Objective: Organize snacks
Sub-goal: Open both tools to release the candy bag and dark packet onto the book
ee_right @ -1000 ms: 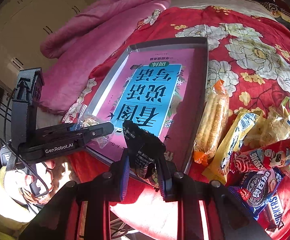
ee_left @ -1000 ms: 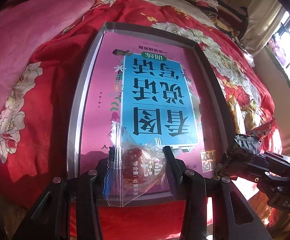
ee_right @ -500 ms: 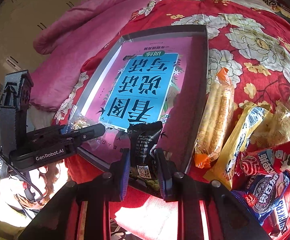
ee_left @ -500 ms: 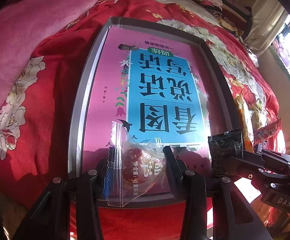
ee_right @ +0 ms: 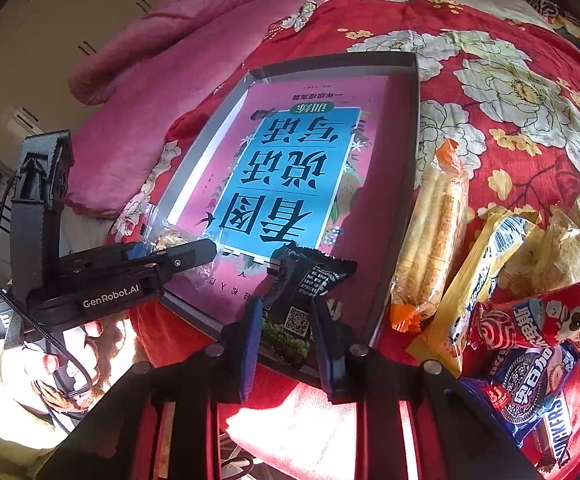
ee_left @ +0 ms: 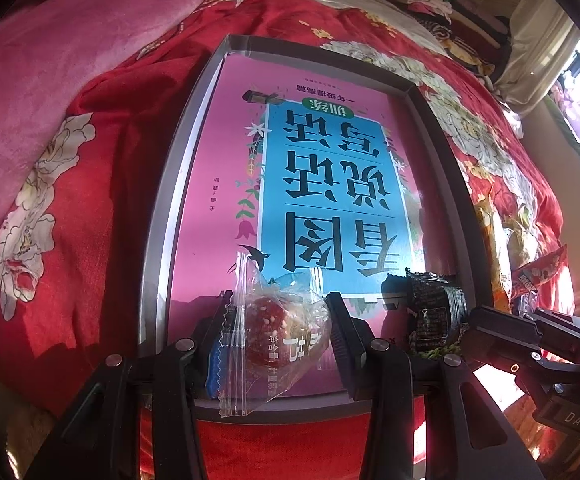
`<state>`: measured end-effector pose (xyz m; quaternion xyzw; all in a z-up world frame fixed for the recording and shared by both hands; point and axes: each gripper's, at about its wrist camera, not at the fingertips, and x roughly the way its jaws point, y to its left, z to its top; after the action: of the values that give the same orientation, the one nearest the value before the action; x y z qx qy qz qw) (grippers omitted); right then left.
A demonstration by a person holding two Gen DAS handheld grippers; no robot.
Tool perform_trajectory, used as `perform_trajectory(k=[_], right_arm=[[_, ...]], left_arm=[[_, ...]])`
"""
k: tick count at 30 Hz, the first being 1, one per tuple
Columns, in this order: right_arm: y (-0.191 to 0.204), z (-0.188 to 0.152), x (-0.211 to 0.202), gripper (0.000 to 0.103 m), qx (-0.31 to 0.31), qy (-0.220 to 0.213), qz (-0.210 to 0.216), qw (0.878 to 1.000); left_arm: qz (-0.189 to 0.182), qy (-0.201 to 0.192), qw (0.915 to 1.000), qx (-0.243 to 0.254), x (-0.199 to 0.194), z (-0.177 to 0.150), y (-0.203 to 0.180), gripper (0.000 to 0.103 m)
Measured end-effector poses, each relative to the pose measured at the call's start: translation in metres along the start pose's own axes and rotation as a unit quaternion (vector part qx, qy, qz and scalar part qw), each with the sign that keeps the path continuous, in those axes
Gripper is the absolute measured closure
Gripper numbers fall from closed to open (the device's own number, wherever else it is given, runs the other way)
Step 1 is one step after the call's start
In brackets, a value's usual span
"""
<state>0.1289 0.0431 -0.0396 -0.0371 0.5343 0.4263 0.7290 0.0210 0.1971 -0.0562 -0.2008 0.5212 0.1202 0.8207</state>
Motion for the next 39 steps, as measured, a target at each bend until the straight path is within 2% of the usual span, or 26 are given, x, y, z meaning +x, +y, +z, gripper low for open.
perform_trajectory(k=[8, 17, 21, 23, 25, 27, 39], right_arm=[[-0.002, -0.001, -0.014, 0.076, -0.003, -0.014, 0.007, 1.0], [-0.008, 0.001, -0.025, 0.065, -0.004, -0.029, -0.003, 1.0], [-0.01, 0.001, -0.027, 0.064, 0.001, -0.033, -0.006, 0.999], [-0.009, 0.001, -0.03, 0.063, -0.002, -0.039, -0.007, 0.999], [-0.009, 0.001, -0.033, 0.062, -0.001, -0.044, -0.008, 0.999], [-0.009, 0.001, -0.036, 0.058, 0.0, -0.05, -0.012, 0.999], [-0.007, 0.0, -0.053, 0.051, -0.005, -0.072, -0.021, 0.997]], left_arm=[[0.007, -0.003, 1.0, -0.006, -0.004, 0.002, 0.001, 0.057], [0.017, -0.009, 0.9998, -0.011, -0.01, 0.003, 0.001, 0.054], [0.014, -0.014, 0.9996, -0.019, -0.013, 0.005, 0.003, 0.053], [0.015, -0.017, 0.9995, -0.021, -0.015, 0.006, 0.004, 0.05], [0.015, -0.021, 0.9994, -0.024, -0.017, 0.007, 0.004, 0.037], [0.014, -0.026, 0.9993, -0.024, -0.021, 0.008, 0.003, 0.037], [0.012, -0.046, 0.9986, -0.025, -0.039, 0.011, 0.003, 0.037]])
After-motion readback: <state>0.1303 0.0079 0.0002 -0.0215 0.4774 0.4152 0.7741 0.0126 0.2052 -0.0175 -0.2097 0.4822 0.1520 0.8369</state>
